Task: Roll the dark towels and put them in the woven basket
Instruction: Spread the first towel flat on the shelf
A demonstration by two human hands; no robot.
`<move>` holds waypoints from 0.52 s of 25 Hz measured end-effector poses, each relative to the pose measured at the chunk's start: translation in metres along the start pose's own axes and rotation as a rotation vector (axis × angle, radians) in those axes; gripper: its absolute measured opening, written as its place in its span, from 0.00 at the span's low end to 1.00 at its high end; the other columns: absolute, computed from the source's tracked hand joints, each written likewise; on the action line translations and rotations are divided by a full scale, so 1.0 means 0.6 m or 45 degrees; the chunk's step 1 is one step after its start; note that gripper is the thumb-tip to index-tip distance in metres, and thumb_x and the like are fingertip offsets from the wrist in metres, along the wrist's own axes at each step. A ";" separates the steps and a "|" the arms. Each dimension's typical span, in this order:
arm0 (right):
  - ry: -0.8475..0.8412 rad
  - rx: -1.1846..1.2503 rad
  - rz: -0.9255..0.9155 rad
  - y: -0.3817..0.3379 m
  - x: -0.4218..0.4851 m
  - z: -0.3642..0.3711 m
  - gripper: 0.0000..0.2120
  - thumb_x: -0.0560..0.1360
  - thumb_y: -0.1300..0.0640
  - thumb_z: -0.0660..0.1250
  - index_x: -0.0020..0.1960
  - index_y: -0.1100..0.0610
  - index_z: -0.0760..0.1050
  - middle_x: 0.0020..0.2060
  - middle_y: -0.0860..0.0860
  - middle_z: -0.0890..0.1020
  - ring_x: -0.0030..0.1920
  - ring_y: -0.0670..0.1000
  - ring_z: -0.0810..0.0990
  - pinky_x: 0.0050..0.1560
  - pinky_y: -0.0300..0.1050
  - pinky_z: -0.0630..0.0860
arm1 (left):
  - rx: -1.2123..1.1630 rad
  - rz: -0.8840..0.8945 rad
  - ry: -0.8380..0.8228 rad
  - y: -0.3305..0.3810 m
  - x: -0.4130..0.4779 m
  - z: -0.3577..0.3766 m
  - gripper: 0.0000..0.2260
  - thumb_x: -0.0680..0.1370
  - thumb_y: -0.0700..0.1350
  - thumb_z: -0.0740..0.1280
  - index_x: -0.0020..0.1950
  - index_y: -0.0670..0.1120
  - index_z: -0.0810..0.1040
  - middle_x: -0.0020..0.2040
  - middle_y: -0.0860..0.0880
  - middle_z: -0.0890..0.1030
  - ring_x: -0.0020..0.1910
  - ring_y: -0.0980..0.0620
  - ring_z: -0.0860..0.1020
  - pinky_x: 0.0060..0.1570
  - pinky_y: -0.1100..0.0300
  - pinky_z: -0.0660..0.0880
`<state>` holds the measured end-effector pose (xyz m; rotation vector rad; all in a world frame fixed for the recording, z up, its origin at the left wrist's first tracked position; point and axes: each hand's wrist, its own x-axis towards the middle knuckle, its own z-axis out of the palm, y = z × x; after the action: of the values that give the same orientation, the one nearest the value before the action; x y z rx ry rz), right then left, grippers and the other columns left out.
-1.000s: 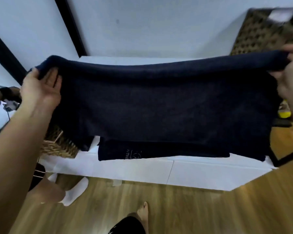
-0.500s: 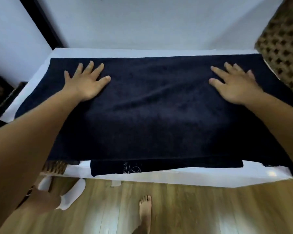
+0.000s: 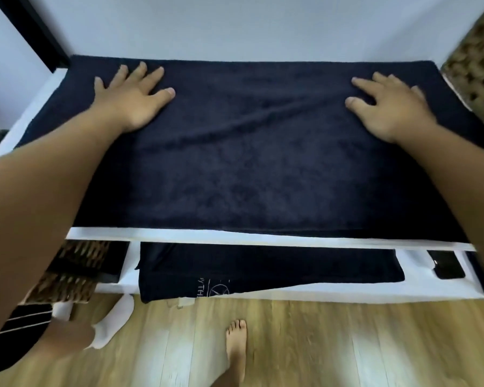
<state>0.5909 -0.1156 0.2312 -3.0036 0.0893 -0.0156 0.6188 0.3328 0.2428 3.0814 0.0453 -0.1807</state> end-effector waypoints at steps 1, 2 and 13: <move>0.080 0.083 0.012 -0.002 -0.002 0.000 0.29 0.78 0.36 0.54 0.76 0.46 0.63 0.77 0.52 0.62 0.77 0.55 0.58 0.76 0.58 0.53 | -0.027 0.003 0.040 0.003 -0.002 0.000 0.31 0.76 0.70 0.46 0.78 0.61 0.53 0.80 0.53 0.51 0.79 0.47 0.48 0.74 0.37 0.44; 0.183 0.168 0.024 -0.008 -0.008 -0.003 0.27 0.78 0.39 0.57 0.74 0.49 0.67 0.75 0.54 0.67 0.75 0.56 0.63 0.75 0.55 0.57 | -0.079 0.021 0.115 0.007 -0.011 -0.001 0.31 0.77 0.68 0.48 0.78 0.58 0.57 0.80 0.50 0.55 0.78 0.46 0.53 0.74 0.38 0.46; -0.071 0.040 0.124 0.058 -0.207 -0.021 0.30 0.78 0.34 0.49 0.78 0.42 0.55 0.80 0.47 0.52 0.79 0.49 0.47 0.78 0.53 0.43 | 0.055 0.341 -0.006 -0.007 -0.045 0.004 0.27 0.82 0.59 0.47 0.80 0.54 0.50 0.80 0.48 0.48 0.79 0.47 0.47 0.75 0.42 0.46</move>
<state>0.4646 -0.1446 0.2382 -2.9616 0.2271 0.0761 0.5916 0.3364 0.2433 3.0868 -0.3743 -0.1772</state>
